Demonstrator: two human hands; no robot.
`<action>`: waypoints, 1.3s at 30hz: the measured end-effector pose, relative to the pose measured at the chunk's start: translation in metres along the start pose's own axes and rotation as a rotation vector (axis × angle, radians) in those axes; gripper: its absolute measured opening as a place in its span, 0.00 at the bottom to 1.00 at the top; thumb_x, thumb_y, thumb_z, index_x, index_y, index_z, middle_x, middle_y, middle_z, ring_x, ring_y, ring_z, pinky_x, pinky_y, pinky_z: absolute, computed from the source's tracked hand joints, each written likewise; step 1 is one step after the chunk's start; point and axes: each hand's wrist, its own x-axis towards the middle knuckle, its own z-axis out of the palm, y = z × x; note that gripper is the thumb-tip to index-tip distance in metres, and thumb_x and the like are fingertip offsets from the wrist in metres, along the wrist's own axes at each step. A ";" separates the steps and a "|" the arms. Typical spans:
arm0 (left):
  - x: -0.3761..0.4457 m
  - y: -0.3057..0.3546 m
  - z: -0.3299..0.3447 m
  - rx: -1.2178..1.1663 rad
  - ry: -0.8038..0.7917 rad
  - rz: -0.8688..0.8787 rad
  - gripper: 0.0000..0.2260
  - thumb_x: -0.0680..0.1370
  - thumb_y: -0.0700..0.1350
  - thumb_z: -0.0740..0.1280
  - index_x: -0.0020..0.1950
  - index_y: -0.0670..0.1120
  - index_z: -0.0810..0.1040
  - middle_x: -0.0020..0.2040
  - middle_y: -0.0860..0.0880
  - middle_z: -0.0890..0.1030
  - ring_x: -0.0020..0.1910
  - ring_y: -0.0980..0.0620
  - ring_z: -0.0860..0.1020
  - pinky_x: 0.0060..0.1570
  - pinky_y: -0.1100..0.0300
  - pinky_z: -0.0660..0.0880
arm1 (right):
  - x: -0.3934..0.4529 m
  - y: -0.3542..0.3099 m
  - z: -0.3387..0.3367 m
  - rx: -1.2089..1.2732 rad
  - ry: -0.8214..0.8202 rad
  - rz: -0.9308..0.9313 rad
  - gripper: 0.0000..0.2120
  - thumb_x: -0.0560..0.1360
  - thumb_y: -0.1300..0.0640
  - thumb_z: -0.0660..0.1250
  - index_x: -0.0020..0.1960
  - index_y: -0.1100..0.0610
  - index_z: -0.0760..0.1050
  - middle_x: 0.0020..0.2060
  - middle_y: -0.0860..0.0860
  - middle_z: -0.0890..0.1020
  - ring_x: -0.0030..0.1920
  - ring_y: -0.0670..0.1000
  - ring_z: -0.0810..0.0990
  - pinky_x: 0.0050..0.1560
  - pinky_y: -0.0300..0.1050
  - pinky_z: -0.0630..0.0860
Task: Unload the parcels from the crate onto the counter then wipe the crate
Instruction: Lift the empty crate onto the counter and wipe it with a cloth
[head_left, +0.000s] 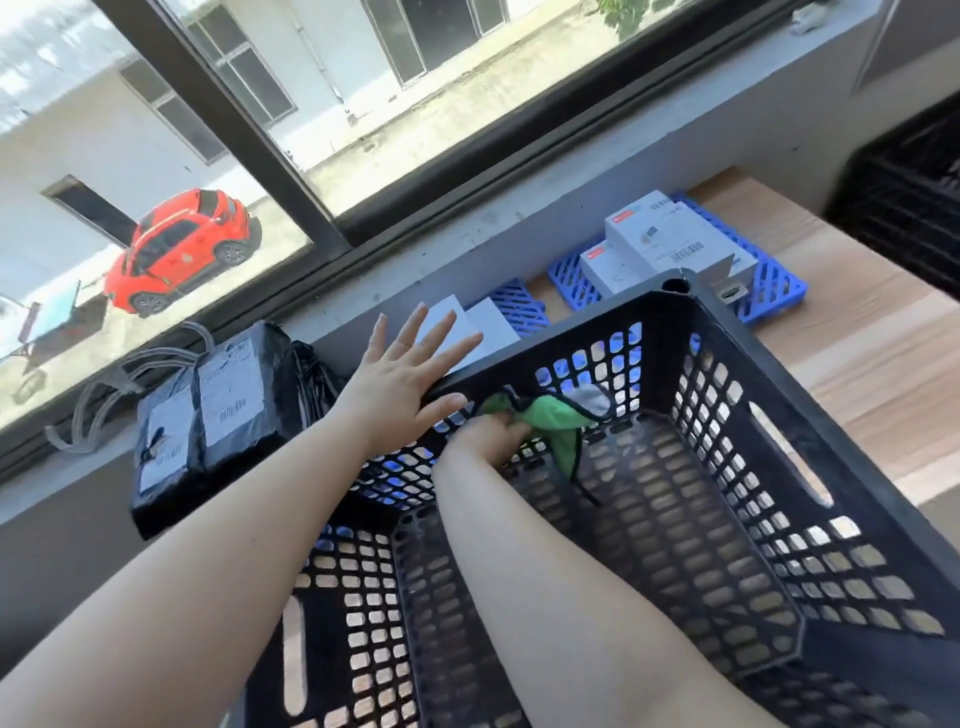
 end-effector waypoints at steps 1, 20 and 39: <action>0.000 0.000 -0.001 0.002 -0.006 -0.002 0.27 0.77 0.71 0.38 0.74 0.70 0.33 0.80 0.56 0.42 0.77 0.51 0.32 0.75 0.41 0.35 | -0.009 0.001 0.000 -0.029 -0.007 -0.064 0.16 0.83 0.63 0.53 0.68 0.61 0.69 0.64 0.56 0.76 0.57 0.54 0.75 0.58 0.46 0.69; -0.153 -0.067 0.017 -0.282 -0.069 -0.534 0.24 0.80 0.63 0.37 0.78 0.67 0.45 0.81 0.57 0.47 0.78 0.54 0.36 0.76 0.42 0.36 | 0.014 0.006 -0.032 -2.279 -1.499 -2.149 0.25 0.80 0.47 0.48 0.76 0.45 0.64 0.78 0.45 0.60 0.79 0.57 0.50 0.73 0.54 0.31; -0.161 -0.058 0.025 -0.300 0.001 -0.573 0.25 0.81 0.65 0.42 0.79 0.66 0.44 0.81 0.57 0.44 0.78 0.53 0.35 0.75 0.40 0.36 | 0.010 0.037 0.001 -2.504 -2.100 -2.763 0.29 0.77 0.55 0.56 0.78 0.48 0.60 0.72 0.53 0.72 0.74 0.61 0.65 0.74 0.61 0.38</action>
